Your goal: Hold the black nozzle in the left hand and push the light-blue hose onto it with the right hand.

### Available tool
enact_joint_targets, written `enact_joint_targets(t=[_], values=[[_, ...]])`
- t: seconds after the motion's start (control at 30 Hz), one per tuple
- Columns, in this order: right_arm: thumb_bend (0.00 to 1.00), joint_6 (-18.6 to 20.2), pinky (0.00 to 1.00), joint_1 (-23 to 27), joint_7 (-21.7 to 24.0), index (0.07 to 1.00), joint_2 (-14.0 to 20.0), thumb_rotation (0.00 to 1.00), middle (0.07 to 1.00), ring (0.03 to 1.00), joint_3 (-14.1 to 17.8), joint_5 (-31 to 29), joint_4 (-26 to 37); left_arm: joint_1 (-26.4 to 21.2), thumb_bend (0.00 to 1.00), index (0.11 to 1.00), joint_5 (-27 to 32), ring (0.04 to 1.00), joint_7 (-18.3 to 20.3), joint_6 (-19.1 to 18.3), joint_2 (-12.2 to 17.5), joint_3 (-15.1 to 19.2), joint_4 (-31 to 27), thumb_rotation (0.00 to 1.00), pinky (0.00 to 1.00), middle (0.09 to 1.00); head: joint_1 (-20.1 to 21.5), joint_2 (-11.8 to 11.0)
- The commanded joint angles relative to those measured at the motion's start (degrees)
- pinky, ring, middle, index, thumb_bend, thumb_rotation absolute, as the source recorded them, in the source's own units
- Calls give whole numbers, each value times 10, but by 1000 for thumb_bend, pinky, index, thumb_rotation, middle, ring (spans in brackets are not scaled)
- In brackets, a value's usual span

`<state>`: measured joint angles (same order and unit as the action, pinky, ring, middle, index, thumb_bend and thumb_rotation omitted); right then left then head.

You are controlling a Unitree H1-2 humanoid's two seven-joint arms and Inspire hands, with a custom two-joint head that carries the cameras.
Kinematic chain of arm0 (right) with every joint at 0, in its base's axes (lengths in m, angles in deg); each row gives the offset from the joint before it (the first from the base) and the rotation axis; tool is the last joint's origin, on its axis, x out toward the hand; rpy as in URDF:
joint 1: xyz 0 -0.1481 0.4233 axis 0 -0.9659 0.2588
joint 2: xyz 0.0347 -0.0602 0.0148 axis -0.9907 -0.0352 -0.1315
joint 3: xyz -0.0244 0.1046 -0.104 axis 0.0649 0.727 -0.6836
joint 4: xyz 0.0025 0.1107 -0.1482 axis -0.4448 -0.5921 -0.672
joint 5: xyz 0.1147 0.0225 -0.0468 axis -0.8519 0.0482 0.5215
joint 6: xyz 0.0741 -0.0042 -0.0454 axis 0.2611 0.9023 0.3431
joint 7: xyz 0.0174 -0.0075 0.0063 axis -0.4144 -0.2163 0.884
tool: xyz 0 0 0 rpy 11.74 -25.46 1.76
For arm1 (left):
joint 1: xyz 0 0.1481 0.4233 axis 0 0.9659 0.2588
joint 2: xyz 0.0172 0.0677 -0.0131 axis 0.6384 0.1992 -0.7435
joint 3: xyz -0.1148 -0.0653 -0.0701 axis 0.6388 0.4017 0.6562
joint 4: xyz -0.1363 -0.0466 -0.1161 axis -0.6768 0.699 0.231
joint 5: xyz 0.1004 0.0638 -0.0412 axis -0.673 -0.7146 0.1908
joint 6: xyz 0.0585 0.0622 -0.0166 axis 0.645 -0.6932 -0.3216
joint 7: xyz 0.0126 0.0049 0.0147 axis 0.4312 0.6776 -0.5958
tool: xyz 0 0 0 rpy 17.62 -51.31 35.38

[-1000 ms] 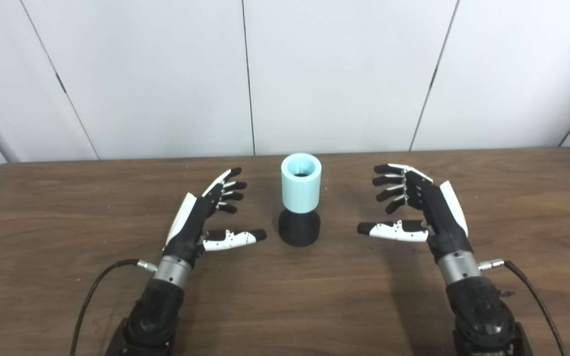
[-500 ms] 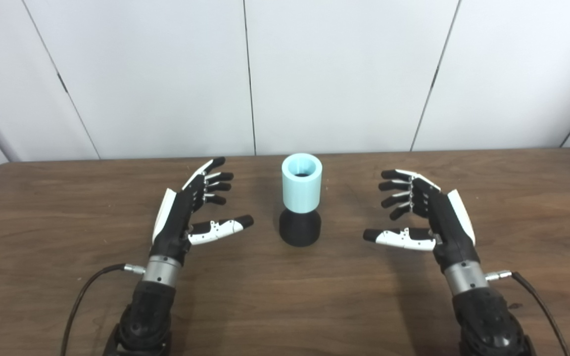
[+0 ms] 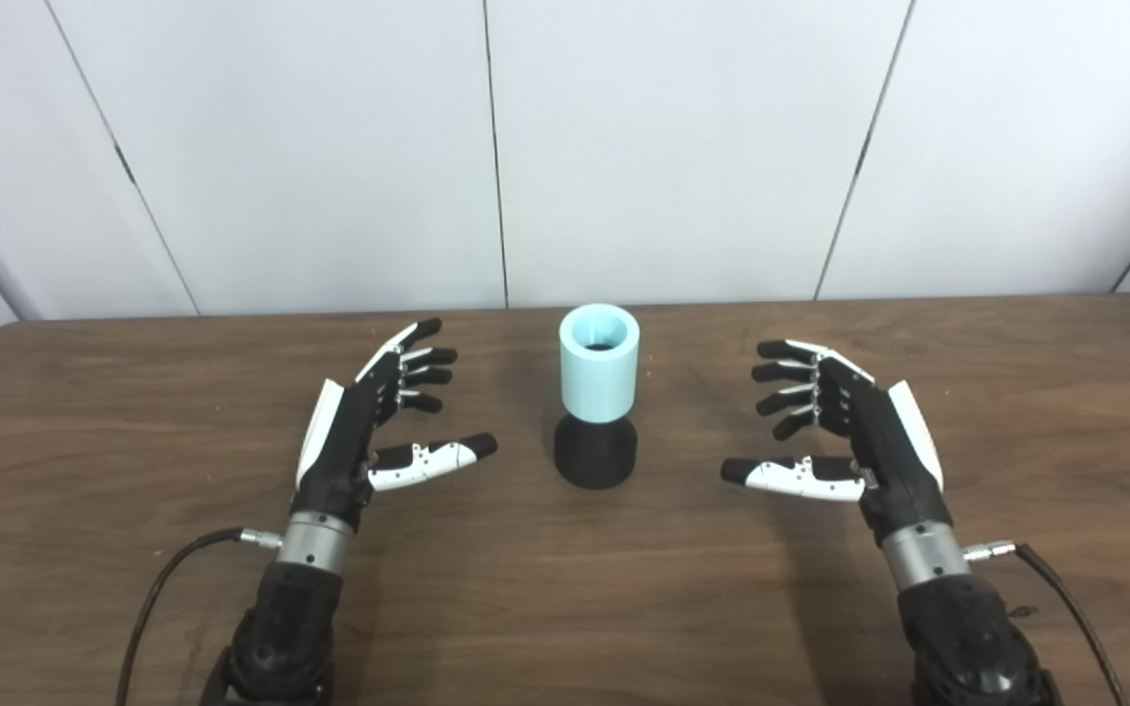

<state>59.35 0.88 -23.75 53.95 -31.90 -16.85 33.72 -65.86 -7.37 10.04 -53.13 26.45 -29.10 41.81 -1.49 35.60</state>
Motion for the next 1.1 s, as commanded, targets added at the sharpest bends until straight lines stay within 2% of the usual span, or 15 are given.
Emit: enact_joint_targets(t=[0.0,0.4,1.07], values=[[772,-16,450,12,-2,730,4,50,691,582,1,-3,23,-15,810,803,3,724,-7,10,1,2,-13,245,602,752,0,1],[773,-23,450,8,-2,737,4,48,700,598,-6,1,20,-11,805,761,5,723,-7,22,0,0,-6,238,601,744,1,-15],[779,-24,479,7,2,743,13,50,712,627,-10,5,22,-12,797,760,8,730,-4,30,4,-3,0,224,609,745,6,-18]])
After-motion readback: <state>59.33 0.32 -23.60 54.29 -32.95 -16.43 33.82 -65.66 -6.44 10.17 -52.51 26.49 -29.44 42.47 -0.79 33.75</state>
